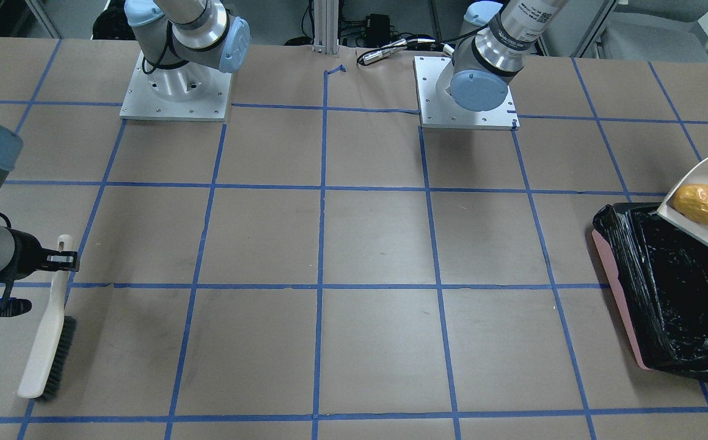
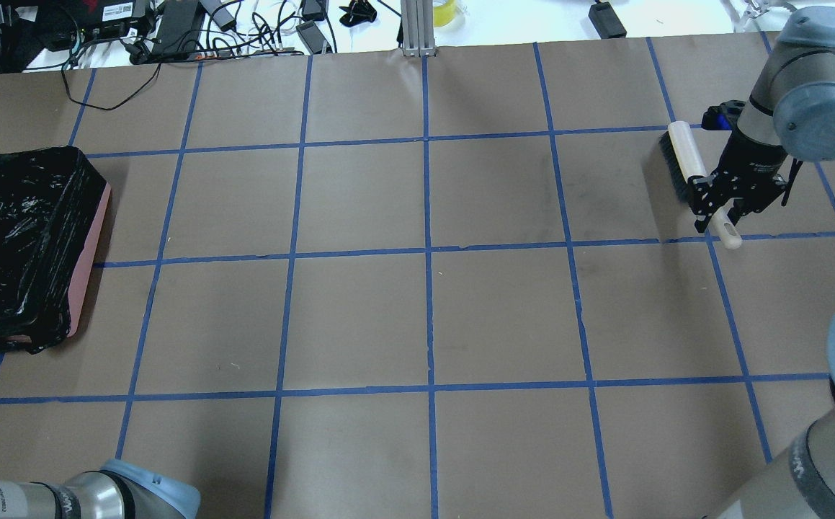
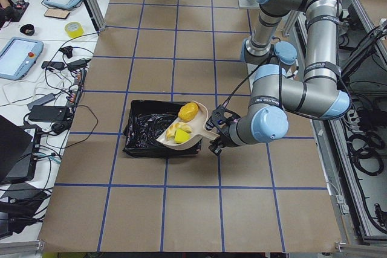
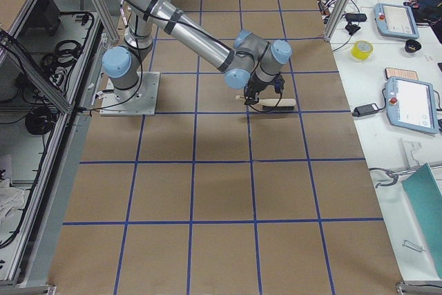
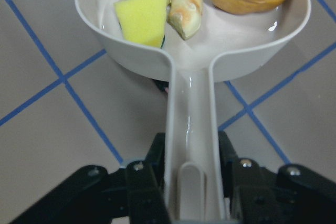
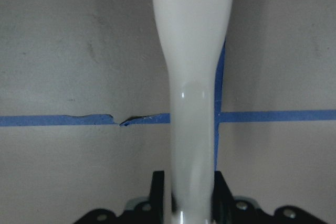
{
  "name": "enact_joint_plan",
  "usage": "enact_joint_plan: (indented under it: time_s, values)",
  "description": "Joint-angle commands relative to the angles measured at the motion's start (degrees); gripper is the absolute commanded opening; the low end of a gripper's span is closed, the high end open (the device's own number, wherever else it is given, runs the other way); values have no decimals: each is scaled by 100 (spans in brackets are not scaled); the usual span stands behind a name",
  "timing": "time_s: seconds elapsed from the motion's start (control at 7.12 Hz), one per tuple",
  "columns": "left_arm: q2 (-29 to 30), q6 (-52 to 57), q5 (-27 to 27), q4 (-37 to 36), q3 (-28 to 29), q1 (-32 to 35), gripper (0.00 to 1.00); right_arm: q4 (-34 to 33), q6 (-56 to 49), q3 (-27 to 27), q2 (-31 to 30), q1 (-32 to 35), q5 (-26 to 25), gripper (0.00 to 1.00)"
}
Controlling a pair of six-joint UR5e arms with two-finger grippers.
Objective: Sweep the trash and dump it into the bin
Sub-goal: 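Lift the dustpan with the left gripper over the black bin and tip it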
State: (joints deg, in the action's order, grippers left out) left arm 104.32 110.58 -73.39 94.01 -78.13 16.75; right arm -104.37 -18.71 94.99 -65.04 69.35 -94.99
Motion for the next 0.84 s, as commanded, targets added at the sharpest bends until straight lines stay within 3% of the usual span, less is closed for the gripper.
enact_joint_plan:
  time_s: [0.0,0.42,0.56,0.7]
  values:
    - [-16,-62,-875,-302,454,651,0,-22,51,-15,0,0,-2,78]
    - [141,25,-2097,-1217,369,1356,0,22,86,-59,-79,9,-46,81]
    - [142,34,-2761,-1305,368,1784,0,66,113,-68,-192,9,-90,87]
    - [116,51,-2977,-1358,360,2058,0,75,130,-68,-324,9,-116,91]
